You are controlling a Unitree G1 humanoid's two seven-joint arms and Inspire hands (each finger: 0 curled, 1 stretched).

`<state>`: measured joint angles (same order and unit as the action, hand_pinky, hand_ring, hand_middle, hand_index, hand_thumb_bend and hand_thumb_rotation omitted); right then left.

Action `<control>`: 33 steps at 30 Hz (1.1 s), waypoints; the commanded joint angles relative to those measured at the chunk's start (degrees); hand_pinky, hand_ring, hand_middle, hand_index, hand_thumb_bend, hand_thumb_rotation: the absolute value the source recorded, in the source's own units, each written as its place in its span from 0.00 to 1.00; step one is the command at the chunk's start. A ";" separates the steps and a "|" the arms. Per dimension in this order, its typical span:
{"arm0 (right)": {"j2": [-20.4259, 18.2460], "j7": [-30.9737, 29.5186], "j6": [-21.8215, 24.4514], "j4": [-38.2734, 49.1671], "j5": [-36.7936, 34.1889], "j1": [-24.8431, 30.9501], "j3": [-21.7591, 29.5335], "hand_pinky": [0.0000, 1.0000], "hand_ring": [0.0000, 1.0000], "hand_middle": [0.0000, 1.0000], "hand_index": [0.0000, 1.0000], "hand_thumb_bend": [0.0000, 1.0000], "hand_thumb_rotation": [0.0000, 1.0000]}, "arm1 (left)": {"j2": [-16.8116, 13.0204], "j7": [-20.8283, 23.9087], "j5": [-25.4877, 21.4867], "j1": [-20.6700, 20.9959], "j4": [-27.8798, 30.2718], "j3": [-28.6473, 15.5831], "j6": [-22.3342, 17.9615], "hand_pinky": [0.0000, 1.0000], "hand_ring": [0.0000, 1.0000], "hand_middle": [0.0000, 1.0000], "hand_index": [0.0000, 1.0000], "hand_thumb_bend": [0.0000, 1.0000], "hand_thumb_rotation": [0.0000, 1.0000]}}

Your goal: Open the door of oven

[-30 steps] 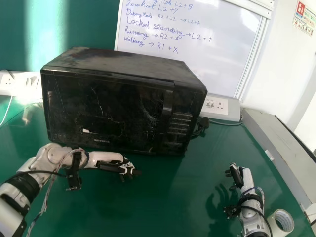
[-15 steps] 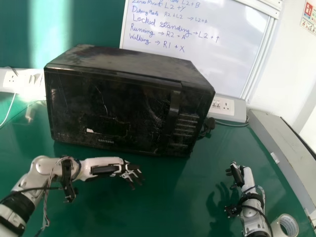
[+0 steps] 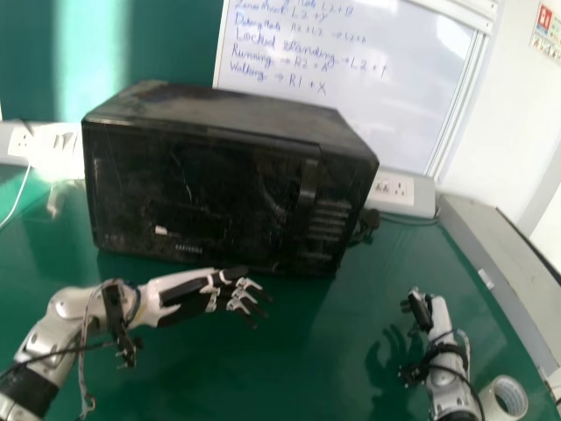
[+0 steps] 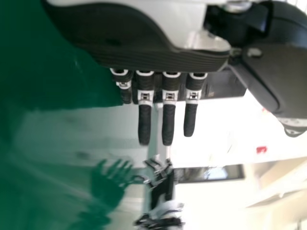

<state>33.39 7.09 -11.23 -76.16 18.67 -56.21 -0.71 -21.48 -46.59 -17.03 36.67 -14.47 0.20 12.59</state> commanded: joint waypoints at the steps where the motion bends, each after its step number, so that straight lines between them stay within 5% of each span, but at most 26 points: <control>1: 0.56 0.44 -0.07 -0.15 0.07 -0.28 -0.29 0.38 0.41 0.51 0.49 0.52 0.15 | 1.27 1.60 -4.42 -2.06 4.91 -2.25 6.00 0.54 0.70 0.75 0.78 0.74 0.42; 6: 0.51 1.19 0.05 -0.19 0.20 -0.24 -0.53 0.40 0.44 0.52 0.49 0.52 0.15 | 2.69 4.96 -11.27 -3.90 12.74 -5.11 14.63 0.48 0.64 0.74 0.78 0.73 0.41; 16: 0.37 2.42 -0.06 -0.23 0.89 -0.34 -1.68 0.36 0.40 0.50 0.49 0.52 0.15 | 5.50 10.99 -15.25 -5.15 16.71 -7.20 16.73 0.47 0.71 0.78 0.78 0.73 0.50; 27: -0.06 2.37 -0.36 -0.27 0.26 -0.31 -1.13 0.37 0.42 0.52 0.49 0.52 0.14 | 7.44 13.82 -17.57 -4.73 18.15 -7.99 16.97 0.56 0.79 0.88 0.87 0.72 0.76; 33: -0.13 1.85 -0.82 -0.23 -0.49 -0.17 -0.49 0.41 0.46 0.53 0.49 0.52 0.14 | 8.45 13.92 -17.98 -4.07 16.84 -7.60 16.55 0.59 0.87 0.97 0.93 0.78 0.81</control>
<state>33.29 8.96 -11.28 -76.17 18.76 -56.22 -1.94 -13.37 -32.46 -34.52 32.46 2.53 -7.55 29.17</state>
